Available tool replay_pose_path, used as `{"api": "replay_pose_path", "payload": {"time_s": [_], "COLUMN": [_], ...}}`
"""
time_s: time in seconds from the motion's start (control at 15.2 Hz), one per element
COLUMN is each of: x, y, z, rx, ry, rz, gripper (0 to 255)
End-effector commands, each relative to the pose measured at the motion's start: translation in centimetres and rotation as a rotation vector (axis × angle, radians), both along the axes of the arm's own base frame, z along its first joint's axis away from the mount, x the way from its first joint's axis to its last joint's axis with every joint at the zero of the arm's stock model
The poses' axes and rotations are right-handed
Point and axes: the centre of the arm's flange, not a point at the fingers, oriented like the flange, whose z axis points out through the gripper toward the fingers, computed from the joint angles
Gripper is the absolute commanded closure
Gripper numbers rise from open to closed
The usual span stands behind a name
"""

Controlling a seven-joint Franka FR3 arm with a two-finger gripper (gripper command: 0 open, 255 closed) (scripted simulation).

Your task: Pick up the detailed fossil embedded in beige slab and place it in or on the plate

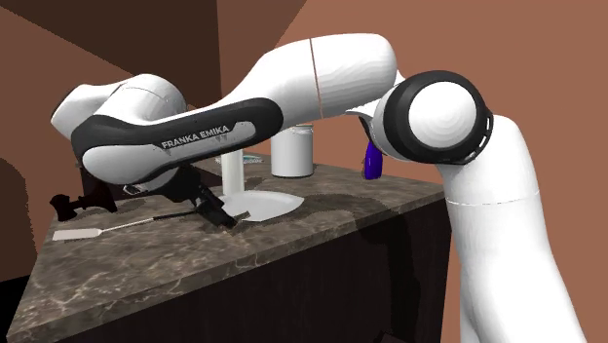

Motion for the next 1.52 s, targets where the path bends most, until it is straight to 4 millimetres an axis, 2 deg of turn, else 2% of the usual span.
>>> {"api": "replay_pose_path", "payload": {"time_s": [0.0,0.33,0.79,0.86,1.39,1.45], "x": [0.1,-0.3,-0.3,-0.3,0.3,-0.3], "y": [-0.3,-2.1,-2.1,-2.1,-2.7,-2.1], "z": [-0.9,-2.5,-2.5,-2.5,-2.6,-2.5], "rx": [-0.008,-0.008,-0.008,-0.008,-0.007,-0.008], "ry": [0.007,0.007,0.007,0.007,0.007,0.007], "rz": [0.01,0.01,0.01,0.01,0.01,0.01], "gripper": [0,0,0,255,255,255]}}
